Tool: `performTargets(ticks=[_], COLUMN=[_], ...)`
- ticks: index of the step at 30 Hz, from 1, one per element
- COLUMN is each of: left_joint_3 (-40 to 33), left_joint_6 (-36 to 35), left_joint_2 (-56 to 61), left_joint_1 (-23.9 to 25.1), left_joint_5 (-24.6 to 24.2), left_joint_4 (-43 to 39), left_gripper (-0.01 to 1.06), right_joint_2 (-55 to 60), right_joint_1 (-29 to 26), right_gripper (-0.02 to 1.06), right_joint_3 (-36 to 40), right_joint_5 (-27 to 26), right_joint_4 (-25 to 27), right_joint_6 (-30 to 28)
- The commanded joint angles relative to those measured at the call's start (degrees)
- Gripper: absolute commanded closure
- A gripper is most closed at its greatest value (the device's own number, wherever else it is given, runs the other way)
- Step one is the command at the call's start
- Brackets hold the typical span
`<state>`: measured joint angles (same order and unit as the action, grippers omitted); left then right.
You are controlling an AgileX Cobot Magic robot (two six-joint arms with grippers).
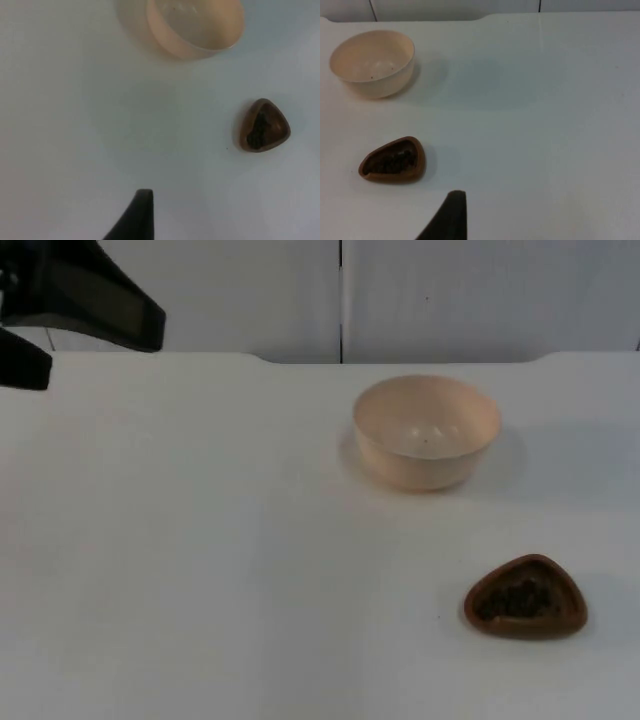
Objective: Pick up the bowl with the left hand and pour the coffee beans from the cup into the bowl with the right hand.
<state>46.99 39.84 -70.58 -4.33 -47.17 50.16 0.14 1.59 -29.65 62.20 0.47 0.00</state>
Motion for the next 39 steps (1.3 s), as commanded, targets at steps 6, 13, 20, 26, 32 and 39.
performTargets(ticks=[6, 13, 20, 26, 32, 39], left_joint_3=[0.3, 3.5, 10.1, 16.1, 24.2, 30.5], left_joint_6=[0.4, 0.4, 0.4, -0.2, -3.8, -7.8], left_joint_2=[-5.0, -11.2, -16.4, -21.4, -30.0, -37.2], left_joint_1=[-7.8, -9.4, -9.4, -9.4, -11.0, -12.3], left_joint_5=[9.7, 10.3, 9.6, 9.4, 8.7, 8.9], left_joint_4=[1.5, 2.2, 2.2, 2.8, 3.2, 4.1], left_gripper=[0.0, 0.0, 0.0, 0.0, 0.0, 0.03], right_joint_2=[-0.1, -0.1, -0.1, -0.1, -0.1, -0.1], right_joint_1=[-0.4, -0.4, -0.4, -0.4, -0.4, -0.4], right_gripper=[-0.01, -0.01, -0.01, -0.01, -0.01, -0.01], right_joint_3=[0.2, 0.2, 0.2, 0.2, 0.2, 0.2], right_joint_5=[-0.5, -0.5, -0.5, -0.5, -0.5, -0.5], right_joint_4=[0.0, 0.0, 0.0, 0.0, 0.0, 0.0], right_joint_6=[-0.7, -0.7, -0.7, -0.7, -0.7, -0.7])
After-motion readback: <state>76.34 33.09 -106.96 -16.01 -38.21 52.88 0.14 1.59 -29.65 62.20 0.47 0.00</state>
